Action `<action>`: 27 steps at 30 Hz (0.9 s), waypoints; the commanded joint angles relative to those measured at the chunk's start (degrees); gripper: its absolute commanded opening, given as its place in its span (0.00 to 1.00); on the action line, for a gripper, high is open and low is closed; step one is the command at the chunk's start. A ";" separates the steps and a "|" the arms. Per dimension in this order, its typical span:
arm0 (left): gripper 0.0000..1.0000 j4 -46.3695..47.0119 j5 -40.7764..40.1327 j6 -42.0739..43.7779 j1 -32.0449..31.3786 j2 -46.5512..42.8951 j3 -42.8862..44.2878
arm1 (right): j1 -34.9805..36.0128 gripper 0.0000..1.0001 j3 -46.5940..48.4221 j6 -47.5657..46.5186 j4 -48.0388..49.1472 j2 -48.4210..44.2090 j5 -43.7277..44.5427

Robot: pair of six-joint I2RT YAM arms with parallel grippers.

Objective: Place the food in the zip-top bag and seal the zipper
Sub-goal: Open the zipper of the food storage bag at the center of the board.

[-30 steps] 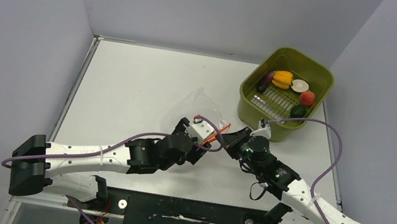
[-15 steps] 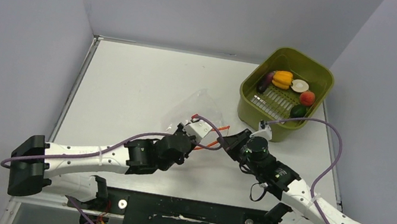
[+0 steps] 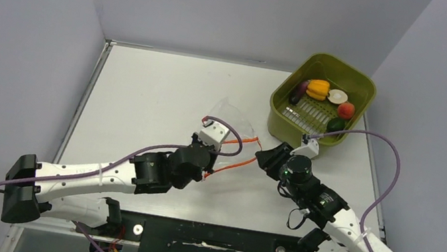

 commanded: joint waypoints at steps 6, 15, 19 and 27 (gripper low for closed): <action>0.00 -0.75 -0.80 -13.09 0.00 -1.99 3.45 | -0.25 0.63 2.95 0.95 8.16 0.00 -6.49; 0.00 -3.32 -3.67 -17.13 0.20 -3.26 2.85 | 0.80 0.64 3.17 5.80 15.51 8.24 -10.92; 0.00 -3.48 -4.09 -17.30 0.97 -3.73 3.33 | 3.51 0.60 2.85 7.08 16.03 11.94 -10.16; 0.00 -9.13 -3.68 -18.20 5.56 -4.42 5.58 | 6.35 0.48 -1.00 4.75 13.77 15.47 -4.56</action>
